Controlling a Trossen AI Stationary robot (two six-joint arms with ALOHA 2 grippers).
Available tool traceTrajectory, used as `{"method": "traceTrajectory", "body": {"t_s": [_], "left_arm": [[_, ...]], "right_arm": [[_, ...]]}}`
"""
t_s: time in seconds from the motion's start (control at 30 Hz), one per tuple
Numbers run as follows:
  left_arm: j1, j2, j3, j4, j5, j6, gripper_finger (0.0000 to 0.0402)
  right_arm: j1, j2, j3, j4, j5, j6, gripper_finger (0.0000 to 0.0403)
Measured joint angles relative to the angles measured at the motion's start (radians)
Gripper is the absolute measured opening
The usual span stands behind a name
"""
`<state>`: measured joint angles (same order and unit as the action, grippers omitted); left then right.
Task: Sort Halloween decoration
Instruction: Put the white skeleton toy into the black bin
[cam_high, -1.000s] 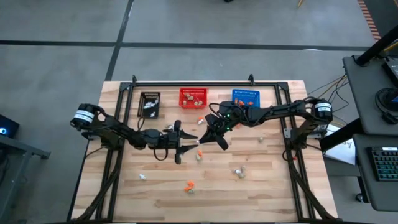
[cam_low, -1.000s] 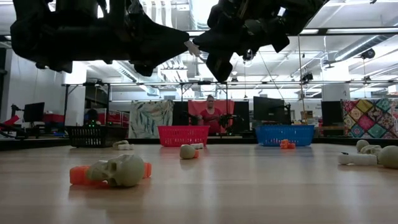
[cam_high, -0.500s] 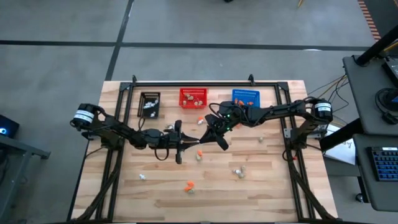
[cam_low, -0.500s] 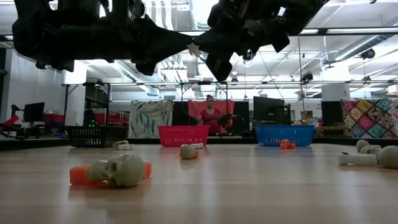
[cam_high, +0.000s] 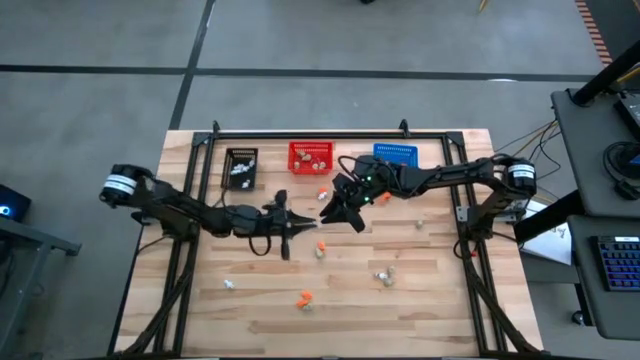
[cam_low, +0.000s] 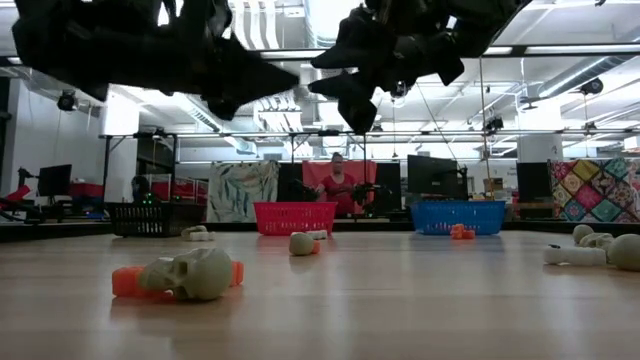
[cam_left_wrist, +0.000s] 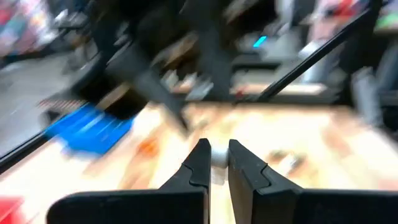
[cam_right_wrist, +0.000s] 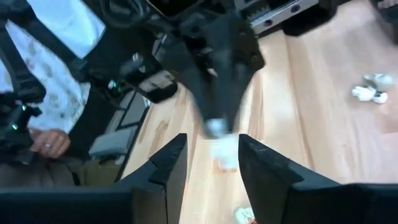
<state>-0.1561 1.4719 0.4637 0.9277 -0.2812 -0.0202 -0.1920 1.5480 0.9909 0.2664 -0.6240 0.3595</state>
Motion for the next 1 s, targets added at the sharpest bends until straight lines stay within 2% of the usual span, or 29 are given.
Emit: {"method": "traceTrajectory", "body": {"t_s": [0.13, 0.33, 0.43, 0.5, 0.6, 0.7, 0.87, 1.0], "left_arm": [[0.027, -0.155, 0.006, -0.328, -0.127, -0.062, 0.0001], [0.163, -0.358, 0.132, -1.059, -0.327, -0.296, 0.0001], [0.245, -0.390, 0.213, -1.330, -0.359, -0.363, 0.0001], [0.304, -0.392, 0.260, -1.455, -0.362, -0.395, 0.0001], [0.400, -0.368, 0.312, -1.591, -0.353, -0.409, 0.0001], [0.493, -0.325, 0.331, -1.657, -0.330, -0.409, 0.0001], [0.596, -0.228, 0.333, -1.675, -0.277, -0.357, 0.0001], [0.641, -0.139, 0.343, -1.674, -0.341, -0.330, 0.0011]], "right_arm": [[-0.005, -0.021, 0.000, -0.003, 0.034, 0.034, 0.0138], [-0.005, -0.042, 0.000, 0.001, 0.084, 0.033, 0.0133], [-0.005, -0.042, 0.001, 0.000, 0.109, 0.032, 0.0134], [-0.005, -0.042, 0.001, -0.004, 0.128, 0.032, 0.0135], [-0.005, -0.042, 0.001, -0.006, 0.130, 0.030, 0.0133], [-0.004, -0.042, 0.001, -0.005, 0.130, 0.030, 0.0132], [-0.004, -0.042, 0.001, -0.007, 0.130, 0.025, 0.0134], [-0.004, -0.042, 0.001, -0.007, 0.130, 0.022, 0.0132]]}}
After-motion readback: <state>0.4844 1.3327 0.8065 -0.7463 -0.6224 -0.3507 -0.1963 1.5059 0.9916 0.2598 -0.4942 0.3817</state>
